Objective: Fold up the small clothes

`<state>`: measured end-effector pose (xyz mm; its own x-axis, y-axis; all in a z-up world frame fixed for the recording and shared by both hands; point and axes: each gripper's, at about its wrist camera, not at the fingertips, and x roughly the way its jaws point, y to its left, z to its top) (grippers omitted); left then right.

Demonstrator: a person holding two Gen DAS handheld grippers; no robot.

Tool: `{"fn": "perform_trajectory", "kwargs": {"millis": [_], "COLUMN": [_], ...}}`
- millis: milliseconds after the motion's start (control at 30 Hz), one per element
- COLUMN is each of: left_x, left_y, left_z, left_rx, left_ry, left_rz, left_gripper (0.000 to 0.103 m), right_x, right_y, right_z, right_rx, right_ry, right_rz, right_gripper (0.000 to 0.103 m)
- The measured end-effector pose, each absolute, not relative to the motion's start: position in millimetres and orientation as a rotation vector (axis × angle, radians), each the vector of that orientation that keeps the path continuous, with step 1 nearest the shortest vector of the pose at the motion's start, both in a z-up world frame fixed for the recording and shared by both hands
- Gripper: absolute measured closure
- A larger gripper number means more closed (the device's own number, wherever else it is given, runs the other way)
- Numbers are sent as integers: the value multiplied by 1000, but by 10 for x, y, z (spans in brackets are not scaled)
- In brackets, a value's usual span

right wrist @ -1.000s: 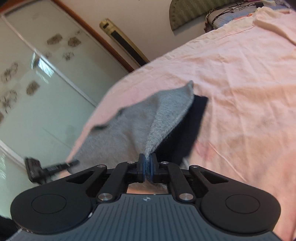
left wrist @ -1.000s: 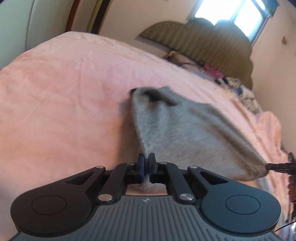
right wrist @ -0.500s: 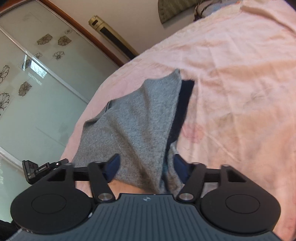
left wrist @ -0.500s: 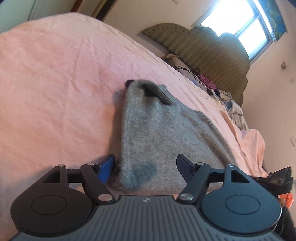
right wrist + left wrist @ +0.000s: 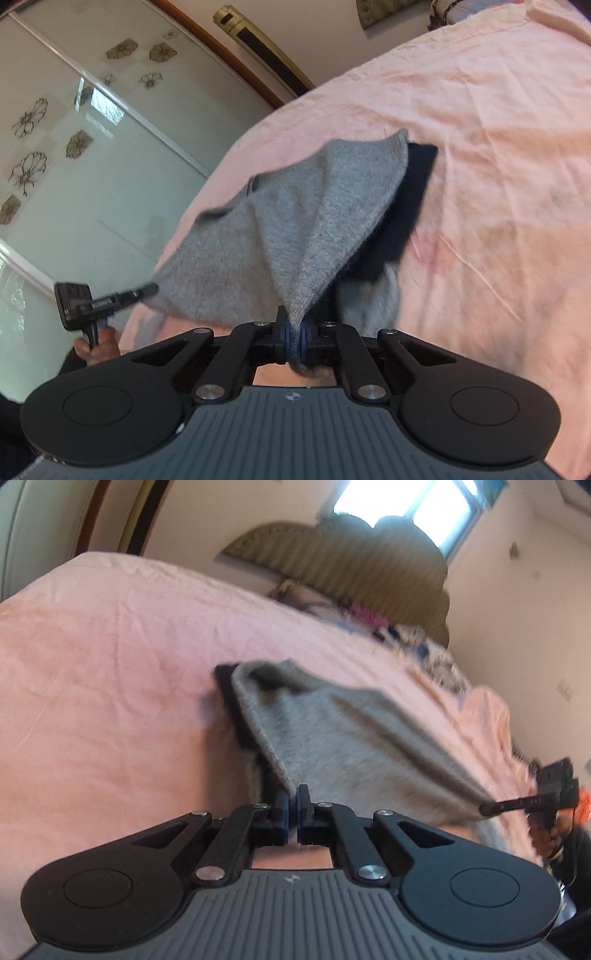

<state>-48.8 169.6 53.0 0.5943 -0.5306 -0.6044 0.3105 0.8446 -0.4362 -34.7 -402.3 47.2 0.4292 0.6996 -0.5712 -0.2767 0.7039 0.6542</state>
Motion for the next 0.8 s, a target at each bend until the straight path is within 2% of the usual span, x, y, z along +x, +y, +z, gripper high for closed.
{"fn": "perform_trajectory", "kwargs": {"millis": [133, 233, 300, 333, 367, 400, 433, 467, 500, 667, 767, 800], "left_x": [-448, -436, -407, -372, -328, -256, -167, -62, 55, 689, 918, 964], "left_y": [1734, 1761, 1757, 1723, 1657, 1525, 1353, 1163, 957, 64, -166, -165], "left_z": [252, 421, 635, 751, 855, 950, 1000, 998, 963, 567, 365, 310], "left_rx": [-258, -245, -226, -205, -170, -104, -25, 54, 126, 431, 496, 489], "left_ry": [882, 851, 801, 762, 709, 649, 598, 554, 524, 547, 601, 623], "left_rz": [-465, -500, -513, -501, -484, -454, -411, -374, -374, -407, -409, -411], "left_gripper": [100, 99, 95, 93, 85, 66, 53, 30, 27, 27, 27, 37], "right_x": [-443, -392, -341, -302, -234, -153, -12, 132, 324, 1245, 1663, 1752], "right_y": [-4079, -4178, -4232, -4268, -4301, -4328, -4359, -4368, -4353, -4051, -3820, -3750], "right_z": [143, 176, 305, 392, 474, 543, 606, 634, 640, 481, 332, 267], "right_rx": [525, 579, 571, 563, 554, 552, 560, 570, 573, 472, 423, 404], "right_ry": [1032, 1000, 955, 920, 883, 850, 817, 791, 770, 789, 845, 881], "right_rz": [622, 593, 575, 563, 542, 517, 480, 448, 423, 285, 274, 259], "right_gripper": [92, 85, 56, 51, 47, 47, 47, 47, 47, 47, 47, 48]}}
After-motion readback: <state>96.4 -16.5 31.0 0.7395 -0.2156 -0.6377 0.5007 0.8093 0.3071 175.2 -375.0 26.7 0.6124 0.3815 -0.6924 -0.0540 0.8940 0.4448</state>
